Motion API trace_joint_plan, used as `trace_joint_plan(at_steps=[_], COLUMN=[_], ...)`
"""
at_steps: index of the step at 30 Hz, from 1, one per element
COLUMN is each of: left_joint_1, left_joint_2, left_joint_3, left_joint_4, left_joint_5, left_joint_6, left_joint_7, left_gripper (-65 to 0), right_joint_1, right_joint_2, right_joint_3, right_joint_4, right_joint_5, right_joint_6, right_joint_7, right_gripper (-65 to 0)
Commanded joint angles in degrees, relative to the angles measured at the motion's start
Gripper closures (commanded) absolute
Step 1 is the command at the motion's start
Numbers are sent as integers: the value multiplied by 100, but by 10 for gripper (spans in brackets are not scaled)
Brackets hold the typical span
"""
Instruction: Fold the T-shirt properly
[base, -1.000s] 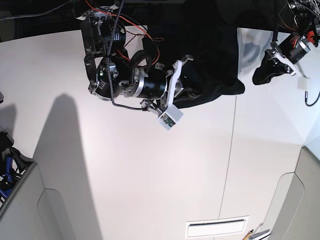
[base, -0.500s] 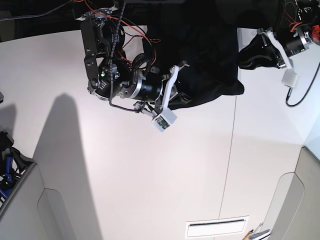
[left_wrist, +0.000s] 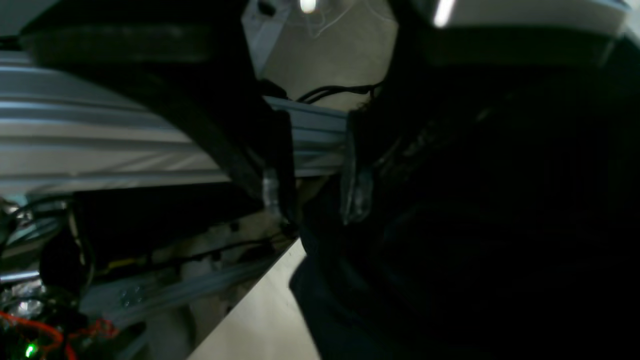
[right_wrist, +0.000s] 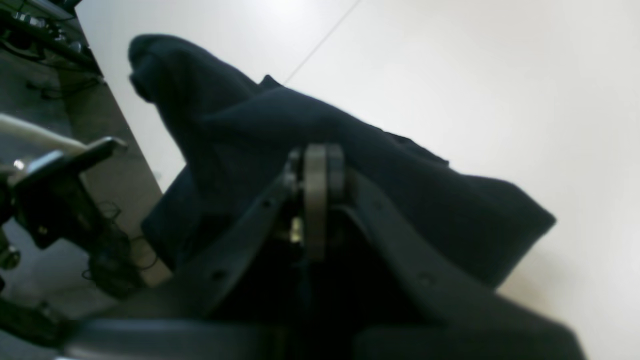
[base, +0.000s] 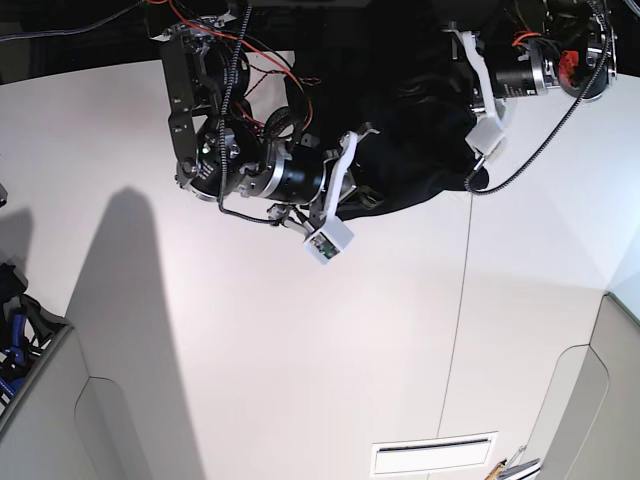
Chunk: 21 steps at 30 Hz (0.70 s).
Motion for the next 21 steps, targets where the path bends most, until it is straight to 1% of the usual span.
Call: trace_joint_plan(at_steps=[1,6,7,10,15,18,21], left_joint_1=[2,0,0,2,2,0,0], left_joint_2=[-59,-61,-61,-61,-59,-59,-59], left_joint_3=[0,7,7,7,52,203,461], left_joint_4=[210,693,713,710,710,710,708], left_joint_5=[-20,883,1045,1506,1545,1589,2070], left_joint_6=[-30,-30,-30,-30,-30,-30,-30], left_joint_7=[-73,-533,-605,-822,-1008,-1058,-1303], left_gripper=[-185,-186,-201,-271,-274,-274,-274], right_joint_1=[92,92,92,92,92,92,92], right_joint_2=[-48,-48,-48,-48,-48,-48,-48], right_joint_3=[-4,-4,-4,-4,-7,-7,-7], right_joint_4=[70,70,70,70,70,70,70], right_joint_5=[94,94,94,94,96,96,96], right_joint_6=[4,4,4,4,2,4,4], right_joint_7=[138,136,136,138,151,155,155], right_gripper=[0,0,0,0,0,0,0])
